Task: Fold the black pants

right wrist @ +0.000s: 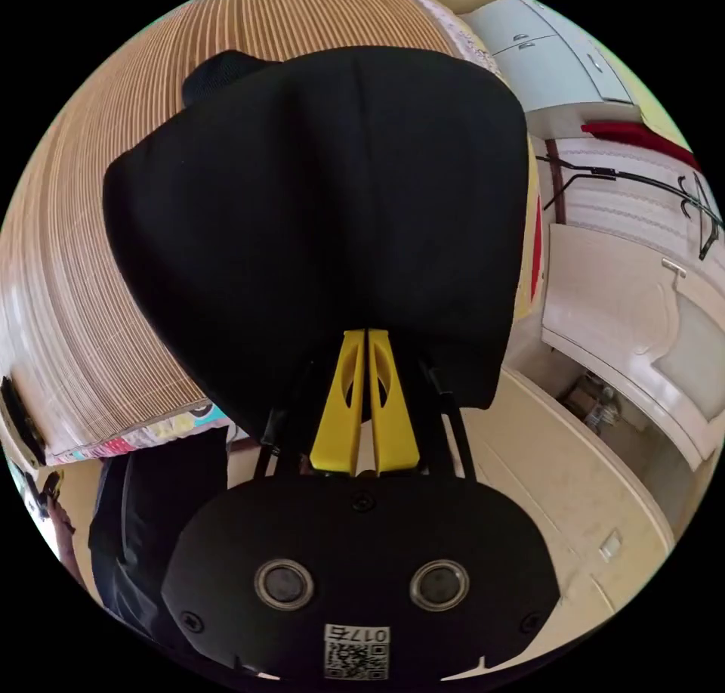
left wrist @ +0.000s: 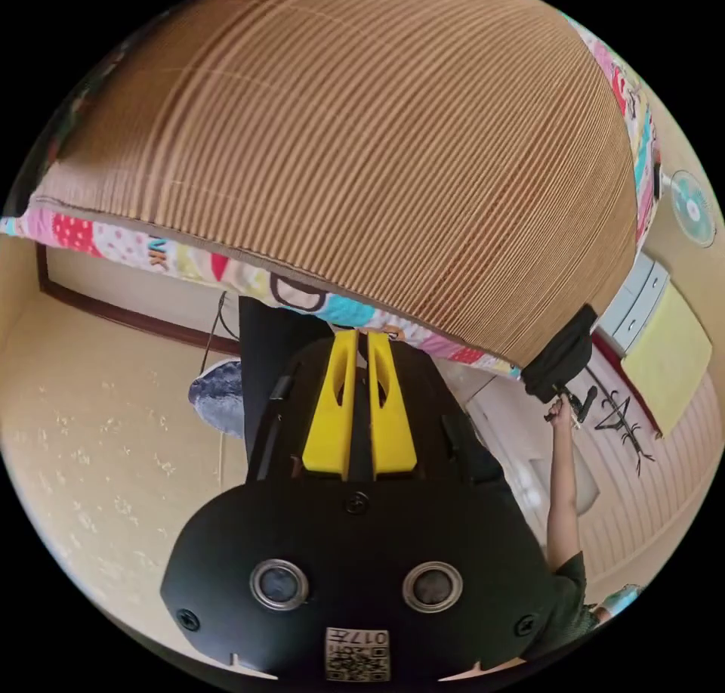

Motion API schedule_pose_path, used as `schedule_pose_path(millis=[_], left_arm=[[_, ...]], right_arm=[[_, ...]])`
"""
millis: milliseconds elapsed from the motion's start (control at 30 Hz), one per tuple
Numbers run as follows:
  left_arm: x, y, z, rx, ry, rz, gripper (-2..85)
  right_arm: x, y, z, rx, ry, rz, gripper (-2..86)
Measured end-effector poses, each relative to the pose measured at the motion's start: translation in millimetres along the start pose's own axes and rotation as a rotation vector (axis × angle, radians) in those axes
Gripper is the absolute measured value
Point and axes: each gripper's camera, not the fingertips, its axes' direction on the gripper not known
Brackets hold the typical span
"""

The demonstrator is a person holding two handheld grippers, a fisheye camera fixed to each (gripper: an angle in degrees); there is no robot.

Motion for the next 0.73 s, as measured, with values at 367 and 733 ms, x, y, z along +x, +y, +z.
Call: schedule_pose_path(millis=[367, 733], left_arm=[[74, 94, -22, -0.074, -0.040, 0.417, -0.4], [-130, 146, -247, 0.580, 0.180, 0.172, -0.1]], right_arm=[[-150, 148, 8, 0.151, -0.799, 0.066, 0.3], [-193, 204, 100, 0.162, -1.689, 0.424, 0.3]])
